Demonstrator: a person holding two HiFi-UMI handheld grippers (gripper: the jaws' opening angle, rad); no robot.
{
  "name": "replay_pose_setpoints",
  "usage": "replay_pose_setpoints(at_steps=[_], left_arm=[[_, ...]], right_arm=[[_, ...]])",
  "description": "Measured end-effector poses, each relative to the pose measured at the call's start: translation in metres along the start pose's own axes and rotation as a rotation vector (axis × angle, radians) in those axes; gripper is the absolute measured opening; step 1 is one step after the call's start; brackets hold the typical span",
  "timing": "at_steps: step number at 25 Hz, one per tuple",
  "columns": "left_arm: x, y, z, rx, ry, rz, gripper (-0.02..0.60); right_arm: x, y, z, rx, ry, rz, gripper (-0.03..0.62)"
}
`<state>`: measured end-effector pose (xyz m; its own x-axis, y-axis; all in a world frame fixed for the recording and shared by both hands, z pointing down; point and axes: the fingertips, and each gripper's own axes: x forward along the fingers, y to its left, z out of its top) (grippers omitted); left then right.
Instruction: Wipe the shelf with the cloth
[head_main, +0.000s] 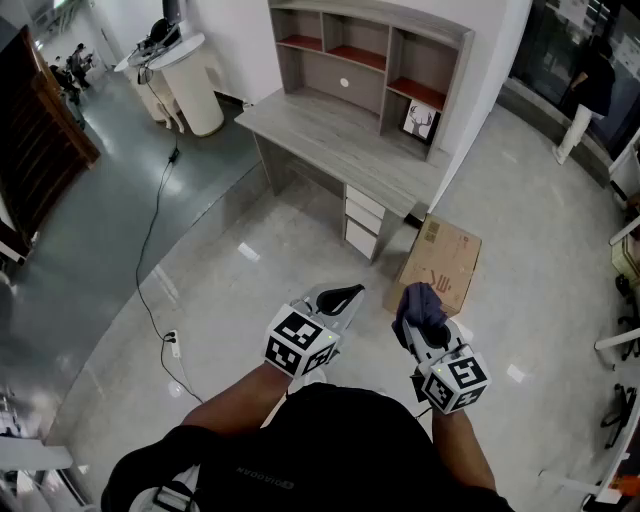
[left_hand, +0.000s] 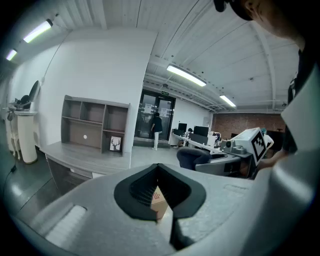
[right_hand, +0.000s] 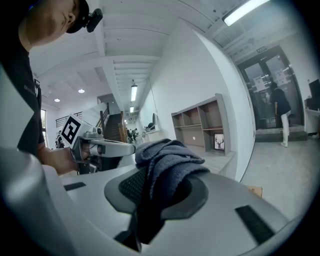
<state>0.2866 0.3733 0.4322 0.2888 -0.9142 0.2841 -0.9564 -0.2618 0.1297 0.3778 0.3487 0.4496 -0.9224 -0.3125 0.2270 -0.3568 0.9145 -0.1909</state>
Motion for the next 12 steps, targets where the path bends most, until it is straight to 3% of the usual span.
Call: replay_pose_setpoints(at_steps=[12], left_arm=[[-0.0005, 0.0018, 0.0004, 0.004, -0.001, 0.006, 0.008]], right_arm=[[0.0017, 0.0, -0.0016, 0.001, 0.003, 0.0, 0.087]])
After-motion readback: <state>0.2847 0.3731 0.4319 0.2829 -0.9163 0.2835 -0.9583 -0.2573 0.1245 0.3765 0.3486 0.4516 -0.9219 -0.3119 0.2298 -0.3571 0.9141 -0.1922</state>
